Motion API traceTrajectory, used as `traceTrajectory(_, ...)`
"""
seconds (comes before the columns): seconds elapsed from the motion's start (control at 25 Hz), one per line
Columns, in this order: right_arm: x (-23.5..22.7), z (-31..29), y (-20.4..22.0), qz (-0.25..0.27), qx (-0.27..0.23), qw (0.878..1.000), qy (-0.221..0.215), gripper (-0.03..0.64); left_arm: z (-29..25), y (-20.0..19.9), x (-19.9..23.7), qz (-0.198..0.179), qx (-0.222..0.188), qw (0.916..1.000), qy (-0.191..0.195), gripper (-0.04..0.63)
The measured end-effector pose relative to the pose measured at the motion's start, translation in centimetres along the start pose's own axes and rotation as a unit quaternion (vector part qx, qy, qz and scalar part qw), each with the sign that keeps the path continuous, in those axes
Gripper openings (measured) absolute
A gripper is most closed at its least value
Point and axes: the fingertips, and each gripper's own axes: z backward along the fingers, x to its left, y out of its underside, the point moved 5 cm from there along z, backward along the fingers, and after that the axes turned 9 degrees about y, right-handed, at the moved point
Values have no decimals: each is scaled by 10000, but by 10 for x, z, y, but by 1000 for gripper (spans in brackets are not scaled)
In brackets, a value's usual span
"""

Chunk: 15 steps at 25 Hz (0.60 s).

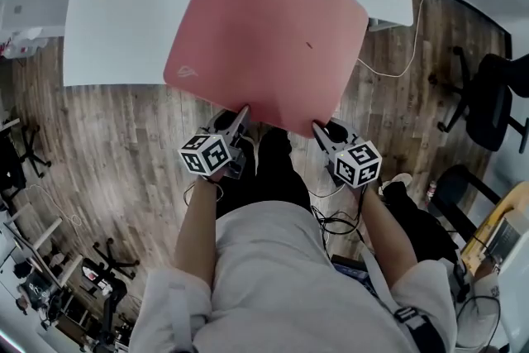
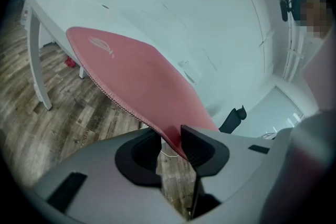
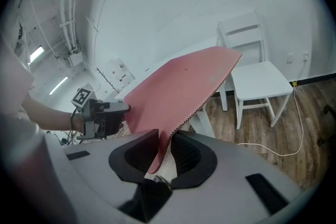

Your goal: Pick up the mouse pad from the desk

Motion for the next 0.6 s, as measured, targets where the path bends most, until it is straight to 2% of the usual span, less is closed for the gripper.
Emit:
traceTrajectory(0.2,6,6,-13,62,-116,9999,-69,93,0,-9,-6,-420,148,9990,-43,120)
traceTrajectory(0.6,18,17,-40,376,-356,9985,-170,82,1,-27,-25,-760,29,9971,0,97)
